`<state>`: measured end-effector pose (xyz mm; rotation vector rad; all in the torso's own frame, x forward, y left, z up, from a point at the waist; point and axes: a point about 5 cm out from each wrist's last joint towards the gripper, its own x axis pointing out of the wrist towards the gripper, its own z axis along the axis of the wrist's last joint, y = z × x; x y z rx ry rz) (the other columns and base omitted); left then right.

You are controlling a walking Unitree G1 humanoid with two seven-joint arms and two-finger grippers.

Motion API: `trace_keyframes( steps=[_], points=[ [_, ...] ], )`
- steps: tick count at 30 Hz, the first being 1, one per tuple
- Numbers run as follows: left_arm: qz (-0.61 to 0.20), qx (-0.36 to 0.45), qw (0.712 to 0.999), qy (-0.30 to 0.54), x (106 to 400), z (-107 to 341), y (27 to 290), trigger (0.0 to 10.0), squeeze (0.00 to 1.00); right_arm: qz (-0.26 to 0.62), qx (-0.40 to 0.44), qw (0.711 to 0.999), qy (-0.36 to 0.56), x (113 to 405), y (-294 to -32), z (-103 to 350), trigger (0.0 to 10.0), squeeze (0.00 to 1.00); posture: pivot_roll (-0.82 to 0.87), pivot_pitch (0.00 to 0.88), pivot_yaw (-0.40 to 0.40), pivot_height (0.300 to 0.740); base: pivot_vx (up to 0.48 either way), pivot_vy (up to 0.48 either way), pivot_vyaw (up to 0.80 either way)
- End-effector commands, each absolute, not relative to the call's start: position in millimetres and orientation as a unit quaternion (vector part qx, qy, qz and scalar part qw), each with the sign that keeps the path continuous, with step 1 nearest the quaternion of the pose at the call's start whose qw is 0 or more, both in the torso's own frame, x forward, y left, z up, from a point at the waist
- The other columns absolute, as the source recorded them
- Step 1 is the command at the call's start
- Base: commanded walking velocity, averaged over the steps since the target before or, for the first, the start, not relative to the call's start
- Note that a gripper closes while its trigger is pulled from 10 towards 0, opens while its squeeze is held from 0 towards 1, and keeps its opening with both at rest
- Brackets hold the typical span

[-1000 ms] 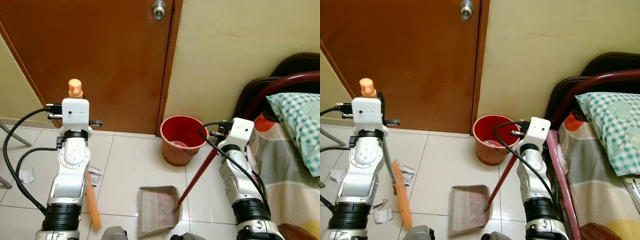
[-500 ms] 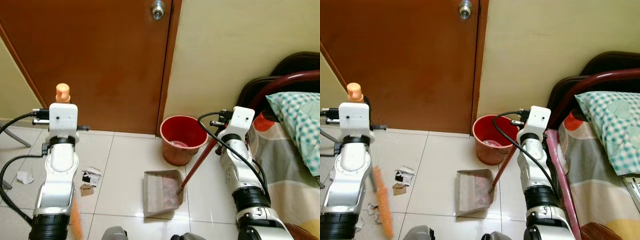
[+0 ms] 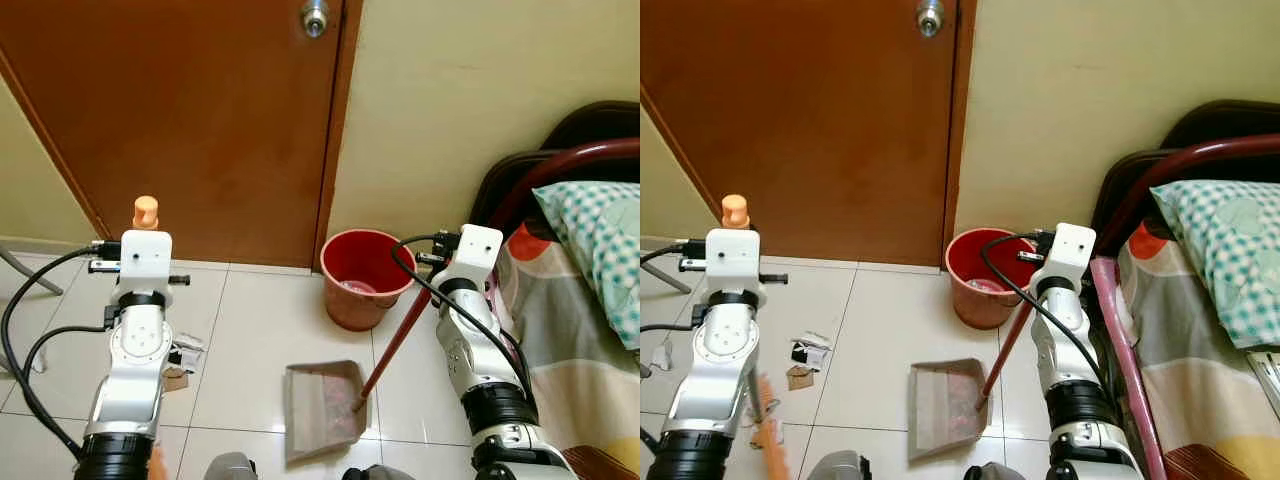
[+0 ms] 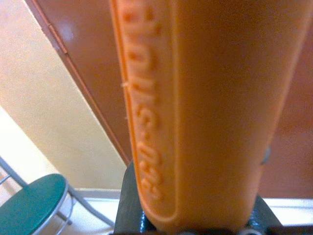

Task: Sweep floor

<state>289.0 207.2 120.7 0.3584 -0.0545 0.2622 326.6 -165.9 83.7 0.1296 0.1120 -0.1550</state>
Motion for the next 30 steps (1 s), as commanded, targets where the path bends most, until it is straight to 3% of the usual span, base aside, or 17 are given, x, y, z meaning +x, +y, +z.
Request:
trace_keyframes(
  steps=[1, 18, 30],
  points=[
    [0.115, 0.177, 0.976, -0.058, 294.1, 131.8, 197.7, 10.0, 0.00, -0.073, 0.064, 0.995, 0.040, 333.7, -164.8, 94.0, 10.0, 0.00, 0.08, 0.059, -0.063, 0.740, 0.000, 0.000, 0.00],
    [0.054, 0.109, 0.989, -0.084, 295.1, 141.0, 148.9, 10.0, 0.00, -0.071, 0.069, 0.994, 0.049, 335.4, -158.7, 88.7, 10.0, 0.00, 0.09, 0.058, -0.071, 0.740, 0.000, 0.000, 0.00],
    [0.025, 0.074, 0.994, -0.083, 299.1, 145.3, 132.6, 10.0, 0.00, -0.079, 0.063, 0.994, 0.046, 339.3, -158.0, 90.5, 10.0, 0.00, 0.08, 0.054, -0.064, 0.740, 0.000, 0.000, 0.00]
  ],
)
